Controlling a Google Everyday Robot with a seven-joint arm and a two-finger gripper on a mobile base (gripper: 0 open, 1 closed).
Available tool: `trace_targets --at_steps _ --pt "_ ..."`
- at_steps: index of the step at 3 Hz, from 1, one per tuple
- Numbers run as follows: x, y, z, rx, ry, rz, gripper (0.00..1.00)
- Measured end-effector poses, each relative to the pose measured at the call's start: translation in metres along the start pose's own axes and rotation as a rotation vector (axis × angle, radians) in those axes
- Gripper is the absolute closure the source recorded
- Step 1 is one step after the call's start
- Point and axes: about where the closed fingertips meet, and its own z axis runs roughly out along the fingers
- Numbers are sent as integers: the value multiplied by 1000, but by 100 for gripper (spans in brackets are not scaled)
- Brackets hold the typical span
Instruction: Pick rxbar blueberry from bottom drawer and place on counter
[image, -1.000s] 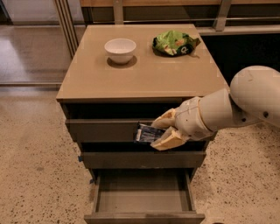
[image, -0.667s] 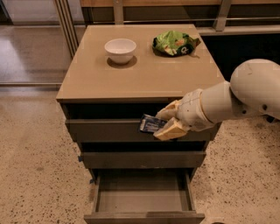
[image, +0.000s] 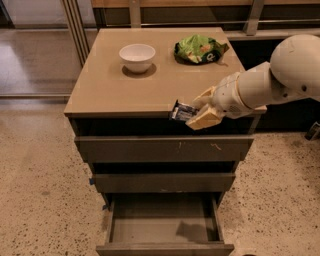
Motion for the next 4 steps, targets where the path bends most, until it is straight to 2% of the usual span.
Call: trace_targets --at_steps 1,2,4 --pt "1 -40 -1 28 2 9 100" --pt "7 -71 5 42 -11 24 100" --pt "21 -104 37 20 -47 64 98"
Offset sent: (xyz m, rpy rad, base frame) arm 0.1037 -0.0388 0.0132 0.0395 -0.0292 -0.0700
